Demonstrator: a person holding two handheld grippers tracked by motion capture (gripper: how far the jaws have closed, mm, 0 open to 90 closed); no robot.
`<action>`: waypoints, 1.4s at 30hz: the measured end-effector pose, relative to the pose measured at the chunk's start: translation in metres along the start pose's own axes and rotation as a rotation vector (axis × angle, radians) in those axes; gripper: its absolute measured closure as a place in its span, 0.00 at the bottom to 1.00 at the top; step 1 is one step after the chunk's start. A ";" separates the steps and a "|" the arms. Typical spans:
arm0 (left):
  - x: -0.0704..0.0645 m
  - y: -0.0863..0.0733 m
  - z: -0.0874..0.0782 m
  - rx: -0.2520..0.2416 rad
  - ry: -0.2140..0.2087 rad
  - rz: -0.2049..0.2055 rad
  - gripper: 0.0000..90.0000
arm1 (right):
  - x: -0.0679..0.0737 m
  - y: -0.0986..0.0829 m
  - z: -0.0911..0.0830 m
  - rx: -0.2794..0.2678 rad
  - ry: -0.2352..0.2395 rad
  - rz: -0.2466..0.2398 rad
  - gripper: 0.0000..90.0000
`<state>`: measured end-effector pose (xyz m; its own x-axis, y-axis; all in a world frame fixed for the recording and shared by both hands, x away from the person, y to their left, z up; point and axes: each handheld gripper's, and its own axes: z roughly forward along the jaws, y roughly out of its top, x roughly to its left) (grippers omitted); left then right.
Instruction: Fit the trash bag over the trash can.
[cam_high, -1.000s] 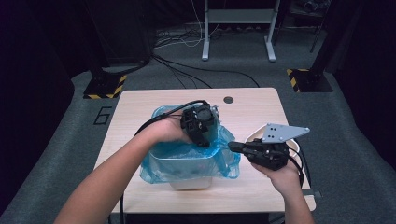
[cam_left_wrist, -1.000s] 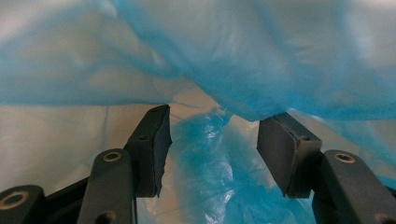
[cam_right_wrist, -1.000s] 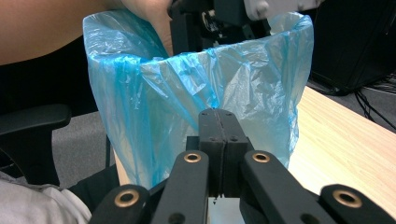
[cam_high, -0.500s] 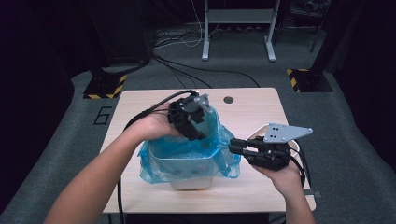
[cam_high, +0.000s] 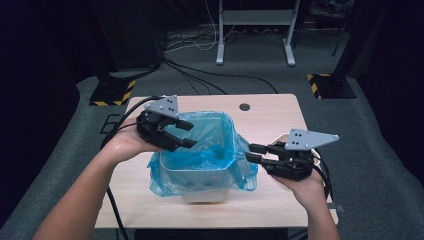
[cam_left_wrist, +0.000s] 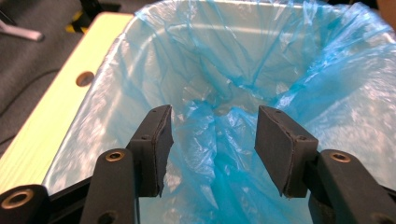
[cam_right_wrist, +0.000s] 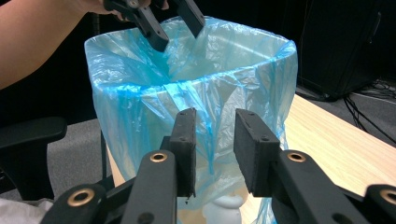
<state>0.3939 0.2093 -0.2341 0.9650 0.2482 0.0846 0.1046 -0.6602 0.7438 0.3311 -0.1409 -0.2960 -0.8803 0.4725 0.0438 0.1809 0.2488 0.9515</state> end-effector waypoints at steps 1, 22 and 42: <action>0.000 -0.002 -0.002 -0.016 -0.003 -0.004 0.50 | 0.000 0.000 0.000 0.001 -0.001 0.001 0.75; -0.024 -0.081 -0.050 -0.322 0.073 -0.078 0.48 | 0.004 -0.004 0.003 -0.023 0.004 0.030 0.69; -0.030 -0.100 -0.057 -0.368 0.118 -0.125 0.47 | -0.011 -0.019 -0.025 -0.092 -0.104 0.058 0.67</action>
<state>0.3408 0.3082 -0.2736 0.9137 0.4046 0.0379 0.1059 -0.3271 0.9390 0.3264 -0.1719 -0.3071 -0.8185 0.5700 0.0720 0.1848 0.1426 0.9724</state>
